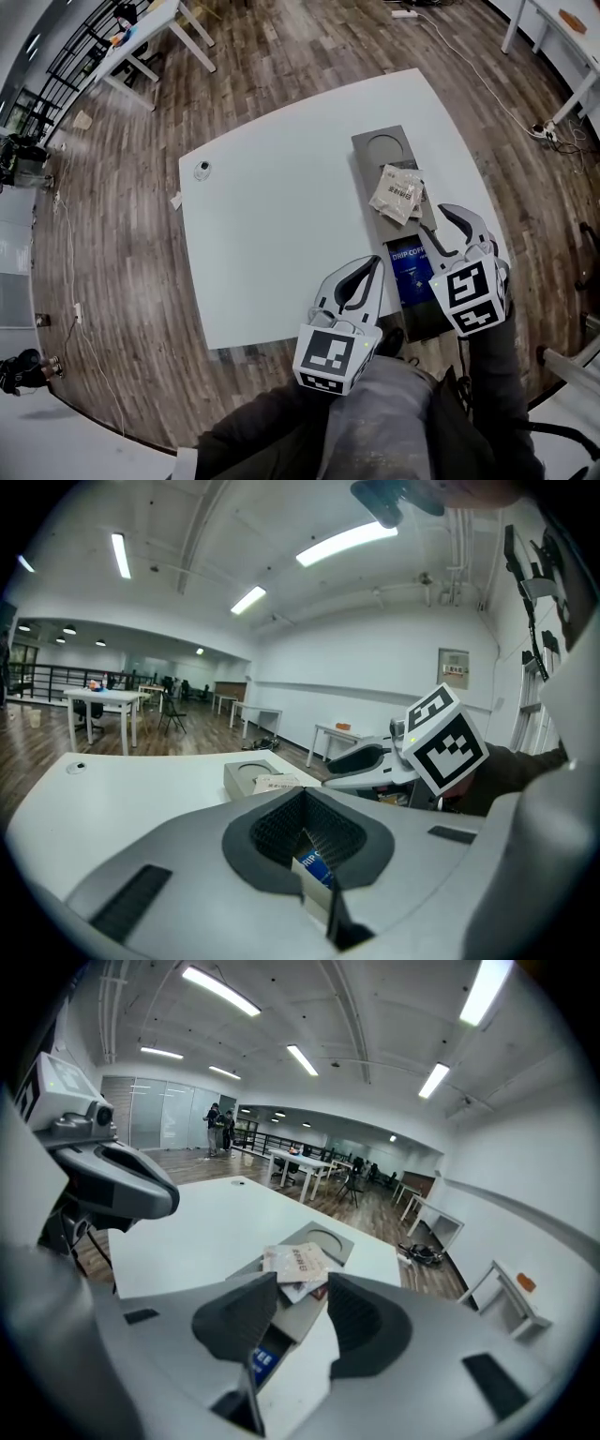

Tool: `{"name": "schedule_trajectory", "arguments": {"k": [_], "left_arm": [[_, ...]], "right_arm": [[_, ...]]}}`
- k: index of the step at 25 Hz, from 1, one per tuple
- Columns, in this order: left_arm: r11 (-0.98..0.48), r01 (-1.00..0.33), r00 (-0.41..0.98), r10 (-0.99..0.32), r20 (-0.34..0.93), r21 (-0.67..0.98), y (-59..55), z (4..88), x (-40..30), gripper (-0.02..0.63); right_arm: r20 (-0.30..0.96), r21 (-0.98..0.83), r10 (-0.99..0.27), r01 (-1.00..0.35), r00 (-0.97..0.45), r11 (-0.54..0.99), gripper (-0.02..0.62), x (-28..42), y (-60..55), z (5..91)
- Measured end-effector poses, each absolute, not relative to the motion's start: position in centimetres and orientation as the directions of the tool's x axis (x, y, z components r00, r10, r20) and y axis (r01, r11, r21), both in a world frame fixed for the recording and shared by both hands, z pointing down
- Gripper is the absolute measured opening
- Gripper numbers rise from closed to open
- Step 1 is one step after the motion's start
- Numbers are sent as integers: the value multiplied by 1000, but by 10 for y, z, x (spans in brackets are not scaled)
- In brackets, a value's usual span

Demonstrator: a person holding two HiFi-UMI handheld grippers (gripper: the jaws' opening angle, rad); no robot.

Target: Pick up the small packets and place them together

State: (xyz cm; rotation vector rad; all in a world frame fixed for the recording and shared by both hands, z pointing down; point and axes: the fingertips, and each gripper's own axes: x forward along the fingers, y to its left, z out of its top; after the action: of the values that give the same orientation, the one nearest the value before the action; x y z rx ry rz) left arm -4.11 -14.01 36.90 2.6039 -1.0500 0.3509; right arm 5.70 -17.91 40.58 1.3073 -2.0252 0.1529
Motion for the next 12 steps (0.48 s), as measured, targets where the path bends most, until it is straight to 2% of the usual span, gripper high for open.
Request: {"name": "schedule_trajectory", "arguments": {"k": [6, 12], "left_arm": [[-714, -672, 732, -598, 328, 198, -109, 367, -24, 3], [-719, -666, 734, -585, 346, 198, -104, 373, -23, 3]], "right_arm": [[718, 199, -643, -807, -266, 555, 160, 49, -119, 450], [803, 139, -525, -768, -283, 625, 214, 34, -90, 495]]}}
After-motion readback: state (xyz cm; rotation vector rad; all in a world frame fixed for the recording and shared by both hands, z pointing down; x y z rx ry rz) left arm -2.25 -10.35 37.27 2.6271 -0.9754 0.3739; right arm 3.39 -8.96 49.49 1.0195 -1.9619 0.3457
